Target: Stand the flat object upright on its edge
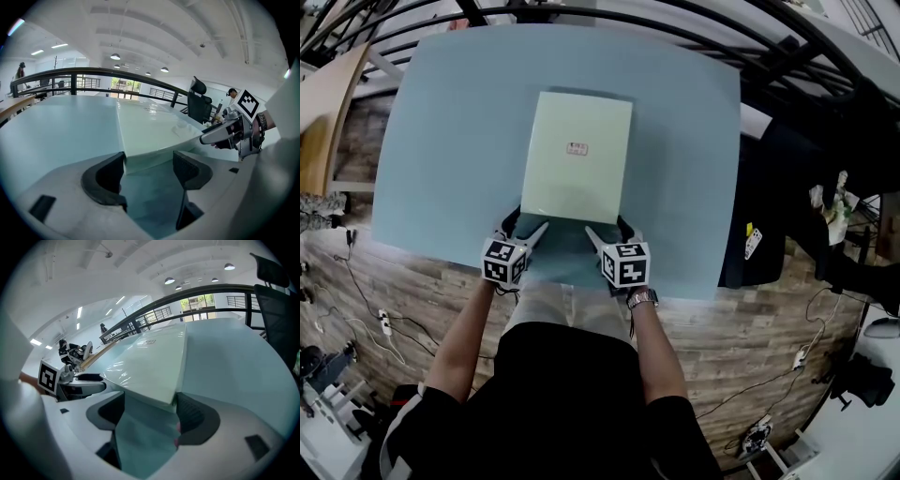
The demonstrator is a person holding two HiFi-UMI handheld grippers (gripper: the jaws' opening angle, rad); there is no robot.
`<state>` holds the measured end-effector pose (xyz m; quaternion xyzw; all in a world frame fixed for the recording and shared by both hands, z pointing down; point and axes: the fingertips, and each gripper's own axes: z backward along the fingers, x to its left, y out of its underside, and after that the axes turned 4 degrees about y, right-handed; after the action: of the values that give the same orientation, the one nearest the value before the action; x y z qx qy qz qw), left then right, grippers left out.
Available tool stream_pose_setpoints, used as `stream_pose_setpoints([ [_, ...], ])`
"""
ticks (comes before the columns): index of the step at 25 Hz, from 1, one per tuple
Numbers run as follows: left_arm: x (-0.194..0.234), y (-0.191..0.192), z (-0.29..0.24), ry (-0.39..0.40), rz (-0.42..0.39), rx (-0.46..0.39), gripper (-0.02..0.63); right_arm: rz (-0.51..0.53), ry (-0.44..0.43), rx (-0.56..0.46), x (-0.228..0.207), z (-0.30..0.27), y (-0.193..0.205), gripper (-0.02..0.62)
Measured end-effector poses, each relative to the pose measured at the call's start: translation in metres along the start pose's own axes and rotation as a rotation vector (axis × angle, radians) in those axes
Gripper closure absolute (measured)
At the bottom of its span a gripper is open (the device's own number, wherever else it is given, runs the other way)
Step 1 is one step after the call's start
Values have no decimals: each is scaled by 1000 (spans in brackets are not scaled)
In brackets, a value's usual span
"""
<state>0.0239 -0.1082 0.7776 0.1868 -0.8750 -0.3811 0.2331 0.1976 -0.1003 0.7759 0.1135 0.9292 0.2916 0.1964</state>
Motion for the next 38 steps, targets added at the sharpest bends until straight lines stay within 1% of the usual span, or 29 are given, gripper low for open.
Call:
stream_pose_setpoints([
  [8, -3, 2, -1, 33, 2, 25, 276, -26, 21, 4, -2, 1, 1, 259],
  [19, -8, 3, 14, 57, -15, 42, 278, -33, 26, 0, 11, 15, 6, 259],
  [25, -15, 4, 19, 80, -11, 34, 278, -43, 10, -13, 14, 24, 9, 259],
  [33, -27, -5, 30, 107, -54, 27, 278, -41, 21, -34, 15, 38, 5, 259],
  [38, -26, -22, 38, 112, -68, -29, 278, -29, 30, -67, 21, 47, -7, 259],
])
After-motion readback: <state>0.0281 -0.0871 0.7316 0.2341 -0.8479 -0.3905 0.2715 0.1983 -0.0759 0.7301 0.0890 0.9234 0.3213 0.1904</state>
